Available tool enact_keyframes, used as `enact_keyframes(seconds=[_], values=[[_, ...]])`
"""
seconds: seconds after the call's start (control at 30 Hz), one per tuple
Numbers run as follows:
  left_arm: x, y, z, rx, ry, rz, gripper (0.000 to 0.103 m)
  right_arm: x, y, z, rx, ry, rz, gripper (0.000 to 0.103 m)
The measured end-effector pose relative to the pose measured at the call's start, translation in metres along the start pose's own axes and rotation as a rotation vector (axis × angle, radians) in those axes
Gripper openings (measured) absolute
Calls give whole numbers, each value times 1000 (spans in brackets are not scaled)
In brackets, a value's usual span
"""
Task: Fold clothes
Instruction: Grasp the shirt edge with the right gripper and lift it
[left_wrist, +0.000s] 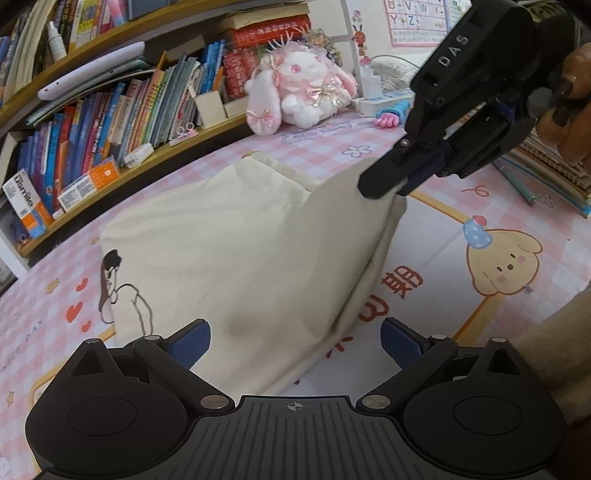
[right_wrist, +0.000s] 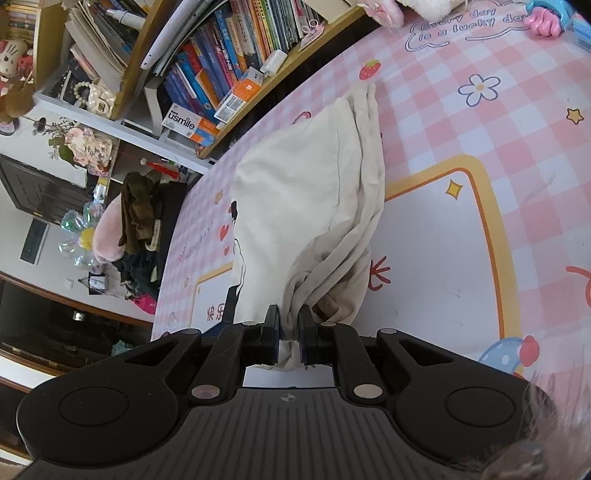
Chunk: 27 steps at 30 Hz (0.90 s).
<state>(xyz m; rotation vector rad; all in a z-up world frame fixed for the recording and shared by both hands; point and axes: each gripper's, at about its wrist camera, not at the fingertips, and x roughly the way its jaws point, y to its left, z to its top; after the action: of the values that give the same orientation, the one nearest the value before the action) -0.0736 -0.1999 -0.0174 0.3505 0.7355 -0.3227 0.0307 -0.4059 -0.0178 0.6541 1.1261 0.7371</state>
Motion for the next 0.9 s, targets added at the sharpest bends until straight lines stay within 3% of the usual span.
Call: enact_keyframes(seconds=[0.77,0.83,0.9], values=[[0,-3,3,31,-14,-36,100,-4,11,8,7,-60,-7,9],[2,-2,3,44,-24,-21,100,-5,13,9,1,-63,-3,9],[7,-1,2,79,-25,44,100,-6,16,11,-4,-66,1,9]])
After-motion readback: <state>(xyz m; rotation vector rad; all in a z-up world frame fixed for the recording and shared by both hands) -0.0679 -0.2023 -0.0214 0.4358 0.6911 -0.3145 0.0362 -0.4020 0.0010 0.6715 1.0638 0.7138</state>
